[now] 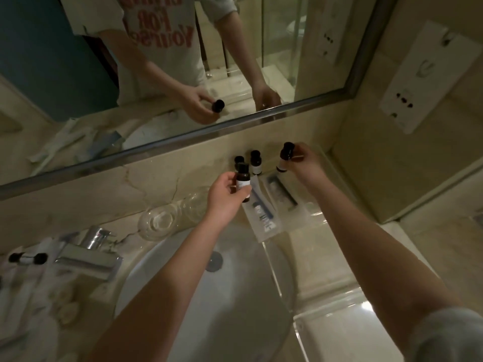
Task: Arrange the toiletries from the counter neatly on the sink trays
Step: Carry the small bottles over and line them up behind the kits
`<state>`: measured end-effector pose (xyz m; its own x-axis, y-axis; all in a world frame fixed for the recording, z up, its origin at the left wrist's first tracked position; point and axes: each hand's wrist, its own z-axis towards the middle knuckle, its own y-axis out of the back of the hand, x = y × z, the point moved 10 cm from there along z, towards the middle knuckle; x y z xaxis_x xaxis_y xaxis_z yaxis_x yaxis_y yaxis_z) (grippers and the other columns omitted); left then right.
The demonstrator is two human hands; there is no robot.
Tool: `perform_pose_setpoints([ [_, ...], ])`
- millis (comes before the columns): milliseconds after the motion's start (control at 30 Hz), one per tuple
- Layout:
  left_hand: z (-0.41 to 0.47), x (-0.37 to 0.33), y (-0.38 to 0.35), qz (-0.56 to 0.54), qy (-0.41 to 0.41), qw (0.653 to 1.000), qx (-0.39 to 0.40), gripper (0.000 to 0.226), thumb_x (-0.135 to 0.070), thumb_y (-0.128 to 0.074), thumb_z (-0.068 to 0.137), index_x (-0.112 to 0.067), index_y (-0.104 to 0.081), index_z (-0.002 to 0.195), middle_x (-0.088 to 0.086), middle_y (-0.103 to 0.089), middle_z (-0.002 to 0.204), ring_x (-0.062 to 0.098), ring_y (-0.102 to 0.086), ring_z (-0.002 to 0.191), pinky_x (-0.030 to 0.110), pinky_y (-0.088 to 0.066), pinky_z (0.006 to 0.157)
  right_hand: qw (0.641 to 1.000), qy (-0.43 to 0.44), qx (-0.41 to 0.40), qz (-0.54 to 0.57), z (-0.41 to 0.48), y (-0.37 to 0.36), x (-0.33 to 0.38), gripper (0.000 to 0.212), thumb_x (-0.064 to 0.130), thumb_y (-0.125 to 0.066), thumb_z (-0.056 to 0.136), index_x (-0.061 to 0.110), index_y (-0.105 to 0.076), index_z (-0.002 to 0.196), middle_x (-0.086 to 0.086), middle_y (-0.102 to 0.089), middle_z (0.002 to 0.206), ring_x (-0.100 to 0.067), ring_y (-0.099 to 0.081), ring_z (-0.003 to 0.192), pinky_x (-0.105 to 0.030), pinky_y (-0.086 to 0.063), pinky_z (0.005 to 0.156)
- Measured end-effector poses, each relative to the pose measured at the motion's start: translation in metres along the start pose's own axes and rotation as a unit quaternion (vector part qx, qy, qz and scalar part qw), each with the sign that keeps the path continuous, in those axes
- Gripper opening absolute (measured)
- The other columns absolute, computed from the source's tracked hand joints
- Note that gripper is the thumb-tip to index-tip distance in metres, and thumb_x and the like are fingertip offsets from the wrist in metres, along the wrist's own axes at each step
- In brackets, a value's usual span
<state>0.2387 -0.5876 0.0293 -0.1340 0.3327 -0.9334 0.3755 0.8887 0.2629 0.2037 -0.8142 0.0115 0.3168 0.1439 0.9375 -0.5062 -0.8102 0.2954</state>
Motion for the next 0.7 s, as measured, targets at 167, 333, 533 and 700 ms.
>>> perform_pose_setpoints([
  [167,0.008,0.001,0.006,-0.004,-0.001,1.0,-0.006,0.029,-0.008,-0.067,0.082,-0.018,-0.052,0.104,0.001,-0.061,0.105,0.008,-0.059,0.086,0.014,-0.044,0.066,0.998,0.004,0.018,-0.065,0.033,-0.024,-0.001,0.046,0.005,-0.073,0.075,0.017,-0.059,0.117,-0.004,-0.064,0.114,-0.022,-0.062,0.103,-0.035,-0.051,0.093],
  [333,0.012,0.01,0.011,0.006,0.007,1.0,-0.013,0.029,-0.007,-0.068,0.081,-0.02,-0.051,0.1,-0.001,-0.06,0.103,0.009,-0.059,0.086,0.018,-0.045,0.071,0.997,0.01,0.033,-0.074,0.034,-0.03,-0.009,0.048,0.004,-0.073,0.074,0.016,-0.059,0.118,0.001,-0.062,0.105,-0.021,-0.062,0.099,-0.031,-0.051,0.088],
  [533,0.016,0.01,0.013,0.002,0.01,1.0,-0.013,0.029,-0.006,-0.066,0.081,-0.018,-0.051,0.103,0.002,-0.059,0.107,0.015,-0.059,0.093,0.021,-0.045,0.074,0.994,0.07,0.019,-0.079,0.035,-0.005,0.016,0.035,0.01,-0.066,0.083,0.017,-0.06,0.117,0.002,-0.061,0.106,-0.019,-0.06,0.101,-0.026,-0.047,0.085],
  [700,0.014,0.006,0.012,-0.003,0.002,1.0,-0.016,0.028,-0.005,-0.067,0.081,-0.018,-0.051,0.101,0.004,-0.06,0.105,0.016,-0.059,0.092,0.019,-0.045,0.069,0.95,0.164,0.102,-0.245,0.033,-0.021,0.048,0.037,0.006,-0.061,0.085,0.022,-0.063,0.12,0.001,-0.06,0.125,-0.012,-0.055,0.098,-0.025,-0.044,0.087],
])
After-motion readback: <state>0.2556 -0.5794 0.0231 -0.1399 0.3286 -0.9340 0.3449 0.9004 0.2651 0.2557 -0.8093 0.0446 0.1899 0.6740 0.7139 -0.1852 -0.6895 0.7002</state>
